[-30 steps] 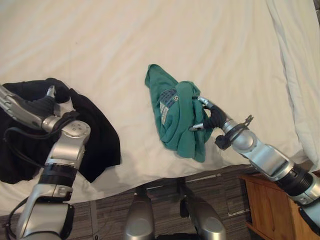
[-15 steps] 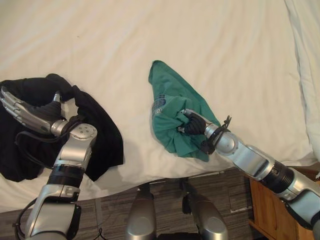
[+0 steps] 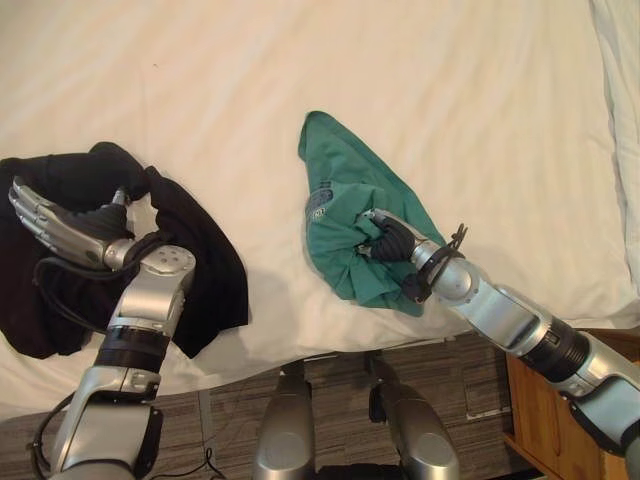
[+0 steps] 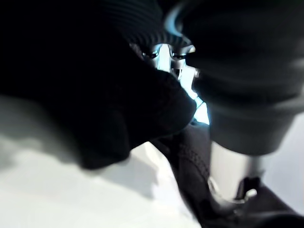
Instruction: Tidy up the quilt and then pick up the clothes from the bed and put them into the laundry hamper.
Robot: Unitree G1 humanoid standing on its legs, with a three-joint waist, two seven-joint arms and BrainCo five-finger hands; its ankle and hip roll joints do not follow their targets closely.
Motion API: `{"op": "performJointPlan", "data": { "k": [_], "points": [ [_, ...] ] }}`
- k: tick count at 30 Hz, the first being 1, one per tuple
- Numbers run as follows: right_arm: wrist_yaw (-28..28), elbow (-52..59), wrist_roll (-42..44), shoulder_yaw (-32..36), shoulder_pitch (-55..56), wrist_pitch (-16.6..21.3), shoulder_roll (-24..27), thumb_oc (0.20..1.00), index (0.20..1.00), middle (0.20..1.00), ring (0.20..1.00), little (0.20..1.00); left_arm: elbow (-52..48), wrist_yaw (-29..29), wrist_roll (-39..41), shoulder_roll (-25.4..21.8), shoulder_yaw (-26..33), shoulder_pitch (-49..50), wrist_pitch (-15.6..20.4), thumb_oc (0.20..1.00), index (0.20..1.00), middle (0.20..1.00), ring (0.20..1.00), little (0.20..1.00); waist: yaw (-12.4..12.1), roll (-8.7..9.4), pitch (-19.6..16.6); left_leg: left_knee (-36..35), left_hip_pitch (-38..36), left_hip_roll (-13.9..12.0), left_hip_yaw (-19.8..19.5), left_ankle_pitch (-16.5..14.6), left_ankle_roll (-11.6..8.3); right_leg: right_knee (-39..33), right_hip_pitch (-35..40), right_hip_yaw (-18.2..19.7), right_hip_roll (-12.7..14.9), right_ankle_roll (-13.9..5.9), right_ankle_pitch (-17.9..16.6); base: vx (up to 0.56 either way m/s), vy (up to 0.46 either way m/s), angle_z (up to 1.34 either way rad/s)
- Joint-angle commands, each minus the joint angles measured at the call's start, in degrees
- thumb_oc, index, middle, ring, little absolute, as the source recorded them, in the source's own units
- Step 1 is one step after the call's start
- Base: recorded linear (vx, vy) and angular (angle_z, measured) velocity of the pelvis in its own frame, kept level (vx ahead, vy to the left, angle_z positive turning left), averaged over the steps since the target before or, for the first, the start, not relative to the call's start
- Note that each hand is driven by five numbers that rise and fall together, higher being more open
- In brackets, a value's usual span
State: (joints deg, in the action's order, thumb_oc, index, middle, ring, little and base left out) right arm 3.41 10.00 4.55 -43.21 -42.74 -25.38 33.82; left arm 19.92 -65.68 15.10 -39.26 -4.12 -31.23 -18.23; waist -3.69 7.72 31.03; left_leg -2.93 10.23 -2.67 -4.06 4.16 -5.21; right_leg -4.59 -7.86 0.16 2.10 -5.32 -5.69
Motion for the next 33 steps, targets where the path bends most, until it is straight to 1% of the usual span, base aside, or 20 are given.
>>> {"op": "performJointPlan", "data": {
  "k": [1, 2, 3, 4, 6, 7, 8, 10, 13, 16, 21, 23, 24, 25, 26, 27, 28, 29, 30, 33],
  "points": [
    [-0.11, 0.39, -2.01, 0.94, 1.16, -1.15, -0.07, 0.2, 0.2, 0.2, 0.2, 0.2, -1.05, -3.98, -2.84, 0.55, 1.87, 2.7, -4.36, 1.0, 1.0, 1.0, 1.0, 1.0, -1.16, 0.95, -1.24, 2.19, 1.02, 1.56, -2.14, -5.26, 2.48, 3.57, -2.67, 1.13, 2.43, -1.77, 2.99, 0.06, -0.039, 0.0],
    [0.24, 0.27, -2.5, 1.3, 1.95, -1.51, -0.22, 0.2, 0.2, 0.2, 0.2, 0.2, -1.66, -3.31, -2.35, 0.59, 2.1, 4.67, -7.8, 1.0, 1.0, 1.0, 1.0, 1.0, -1.52, 0.65, -1.24, 2.08, 0.64, 1.67, -2.32, -5.41, 2.54, 3.59, -2.3, 1.01, 2.56, -1.81, 3.15, 0.06, -0.029, 0.0],
    [0.39, 0.18, -2.94, 1.57, 2.39, -1.84, -0.37, 0.2, 0.2, 0.2, 0.2, 0.2, -2.0, -2.86, -1.92, 0.72, 2.32, 5.88, -9.3, 1.0, 1.0, 1.0, 1.0, 1.0, -1.71, 0.42, -1.24, 2.0, 0.43, 1.76, -2.4, -5.46, 2.56, 3.66, -2.15, 0.9, 2.66, -1.85, 3.25, 0.07, -0.021, -0.01],
    [0.47, -0.09, -3.51, 1.88, 2.84, -2.17, -0.41, 0.2, 0.2, 0.2, 0.2, 0.2, -2.02, -1.87, -1.22, 0.97, 2.41, 7.33, -12.96, 1.0, 1.0, 1.0, 1.0, 1.0, -1.91, 0.08, -1.24, 2.03, 0.3, 1.86, -2.53, -5.53, 2.58, 3.84, -2.04, 0.75, 2.77, -1.87, 3.43, 0.04, 0.004, 0.0],
    [0.45, -0.09, -3.92, 2.16, 3.31, -2.41, -0.29, 0.2, 0.2, 0.2, 0.2, 0.2, -2.05, -0.83, -0.81, 1.09, 2.75, 8.68, -14.69, 1.0, 1.0, 1.0, 1.0, 1.0, -2.03, -0.16, -1.24, 2.18, 0.32, 1.95, -2.61, -5.56, 2.59, 3.91, -1.98, 0.75, 2.84, -1.86, 3.52, 0.01, 0.017, 0.01],
    [0.05, 0.01, -5.06, 3.04, 4.23, -2.94, 0.04, 0.2, 0.2, 0.2, 0.2, 0.2, -1.66, 1.76, 1.4, 1.8, 3.2, 11.38, -18.39, 1.0, 1.0, 1.0, 1.0, 1.0, -2.19, -0.78, -1.24, 2.33, 0.4, 2.09, -2.61, -5.65, 2.61, 3.97, -1.94, 0.68, 2.97, -1.88, 3.72, 0.02, 0.037, 0.0],
    [-0.18, 0.07, -5.31, 3.5, 4.62, -2.88, 0.45, 0.2, 0.2, 0.2, 0.2, 0.2, -1.35, 2.96, 2.13, 2.02, 3.35, 12.53, -18.99, 1.0, 1.0, 1.0, 1.0, 1.0, -2.23, -1.06, -1.24, 2.34, 0.43, 2.18, -2.65, -5.64, 2.66, 3.98, -1.95, 0.7, 2.97, -1.88, 3.76, 0.02, 0.053, -0.01],
    [-0.69, 0.25, -6.34, 4.58, 5.92, -2.67, 1.0, 0.2, 0.2, 0.2, 0.2, 0.2, -0.17, 6.33, 3.98, 3.08, 3.05, 14.93, -20.77, 0.2, 0.2, 0.2, 0.2, 0.2, -2.12, -1.71, -1.24, 2.33, 0.34, 2.27, -2.55, -5.68, 2.74, 4.08, -1.95, 0.76, 3.07, -1.96, 3.9, 0.01, 0.055, 0.0],
    [-1.72, 0.6, -7.56, 5.63, 6.54, -3.02, 1.54, 0.2, 0.2, 0.2, 0.2, 0.2, 2.54, 9.18, 5.04, 5.04, 1.88, 16.55, -20.18, 0.2, 0.2, 0.2, 0.2, 0.2, -1.79, -2.19, -1.24, 2.48, 0.39, 2.41, -2.33, -5.58, 2.85, 4.32, -2.06, 0.9, 3.18, -2.0, 4.0, 0.0, 0.082, 0.0],
    [-2.56, 1.43, -8.09, 6.63, 7.27, -3.5, 3.12, 0.2, 0.2, 0.2, 0.2, 0.2, 5.22, 10.92, 6.57, 7.47, -0.07, 17.54, -17.83, 0.2, 0.2, 0.2, 0.2, 0.2, -1.0, -2.39, -1.24, 2.44, 0.4, 2.34, -1.75, -5.47, 3.07, 4.42, -2.31, 1.7, 3.05, -2.05, 4.07, 0.0, 0.061, -0.02],
    [-2.33, 0.88, -7.77, 7.32, 7.67, -3.0, 4.46, 0.2, 0.2, 0.2, 0.2, 0.2, 5.9, 11.02, 7.08, 7.93, -1.11, 17.44, -15.72, 0.2, 0.2, 0.2, 0.2, 0.2, -0.46, -2.6, -1.24, 1.93, -0.16, 2.16, -1.22, -5.3, 3.1, 4.51, -2.27, 2.11, 3.07, -2.18, 4.07, 0.0, 0.009, 0.0],
    [-1.65, 0.2, -7.78, 7.29, 8.0, -2.88, 4.5, 0.2, 0.2, 0.2, 0.2, 0.2, 5.62, 11.45, 6.04, 8.37, -1.51, 17.26, -12.88, 0.2, 0.2, 0.2, 0.2, 0.2, -0.27, -2.71, -1.24, 1.88, -0.49, 2.13, -1.21, -5.35, 3.03, 4.8, -2.22, 2.21, 3.12, -2.22, 4.21, 0.01, 0.006, 0.02],
    [-1.57, 0.14, -7.76, 7.31, 8.07, -2.82, 4.49, 0.2, 0.2, 0.2, 0.2, 0.2, 5.58, 11.67, 5.83, 8.42, -1.5, 17.29, -12.42, 0.2, 0.2, 0.2, 0.2, 0.2, -0.26, -2.73, -1.24, 1.89, -0.52, 2.13, -1.2, -5.36, 3.03, 4.82, -2.2, 2.21, 3.12, -2.22, 4.23, 0.0, 0.0, 0.0],
    [-0.81, -0.31, -7.48, 7.4, 8.71, -2.24, 4.39, 0.2, 0.2, 0.2, 0.2, 0.2, 4.5, 12.78, 6.66, 9.08, -1.71, 17.36, -8.75, 0.2, 0.2, 0.2, 0.2, 0.2, -0.19, -2.72, -1.24, 1.85, -0.73, 2.13, -1.21, -5.42, 3.02, 4.89, -2.06, 2.19, 3.18, -2.22, 4.29, 0.0, 0.0, 0.0],
    [-0.65, -0.4, -7.37, 7.41, 8.82, -2.13, 4.39, 0.2, 0.2, 0.2, 0.2, 0.2, 4.25, 12.91, 6.98, 9.24, -1.76, 17.37, -7.97, 0.2, 0.2, 0.2, 0.2, 0.2, -0.18, -2.73, -1.24, 1.83, -0.79, 2.13, -1.2, -5.44, 3.01, 4.89, -2.01, 2.17, 3.2, -2.21, 4.31, 0.0, 0.0, 0.0],
    [-0.34, -0.52, -7.21, 7.56, 9.14, -1.92, 4.31, 0.2, 0.2, 0.2, 0.2, 0.2, 3.47, 13.43, 7.18, 9.71, -1.73, 17.44, -5.81, 0.2, 0.2, 0.2, 0.2, 0.2, -0.17, -2.72, -1.24, 1.79, -0.9, 2.14, -1.2, -5.46, 3.0, 4.91, -1.93, 2.15, 3.23, -2.2, 4.35, 0.0, 0.0, 0.0],
    [0.47, -0.65, -6.79, 7.91, 9.95, -1.04, 4.01, 0.2, 0.2, 0.2, 0.2, 0.2, 1.34, 14.49, 6.06, 10.51, -1.83, 17.58, -1.55, 0.2, 0.2, 0.2, 0.2, 0.2, -0.15, -2.73, -1.24, 1.68, -1.2, 2.19, -1.28, -5.54, 3.0, 4.96, -1.69, 2.09, 3.28, -2.19, 4.44, 0.04, -0.029, 0.01],
    [1.29, -0.78, -6.32, 8.29, 10.64, -0.02, 3.8, 0.2, 0.2, 0.2, 0.2, 0.2, -1.25, 14.76, 5.77, 10.89, -1.88, 17.64, 1.82, 0.2, 0.2, 0.2, 0.2, 0.2, -0.18, -2.72, -1.25, 1.58, -1.5, 2.23, -1.3, -5.65, 3.01, 4.92, -1.43, 2.01, 3.34, -2.17, 4.5, 0.05, -0.048, 0.02],
    [2.89, -1.05, -5.21, 8.73, 11.29, 1.46, 3.36, 0.2, 0.2, 0.2, 0.2, 0.2, -4.74, 14.41, 6.49, 11.56, -1.92, 17.68, 6.3, 0.2, 0.2, 0.2, 0.2, 0.2, -0.27, -2.7, -1.26, 1.45, -1.93, 2.32, -1.42, -5.8, 3.06, 4.83, -0.99, 1.99, 3.42, -2.17, 4.57, 0.06, -0.059, 0.03],
    [7.28, -2.94, -1.09, 10.26, 14.04, 6.28, 1.5, 0.2, 0.2, 0.2, 0.2, 0.2, -12.79, 14.94, 5.33, 13.31, -1.49, 18.99, 13.22, 0.2, 0.2, 0.2, 0.2, 0.2, -0.87, -2.92, -2.04, 0.88, -2.84, 2.64, -1.95, -6.1, 3.1, 4.46, -0.02, 1.58, 3.61, -2.15, 4.71, 0.07, -0.078, 0.07]
  ]
}}
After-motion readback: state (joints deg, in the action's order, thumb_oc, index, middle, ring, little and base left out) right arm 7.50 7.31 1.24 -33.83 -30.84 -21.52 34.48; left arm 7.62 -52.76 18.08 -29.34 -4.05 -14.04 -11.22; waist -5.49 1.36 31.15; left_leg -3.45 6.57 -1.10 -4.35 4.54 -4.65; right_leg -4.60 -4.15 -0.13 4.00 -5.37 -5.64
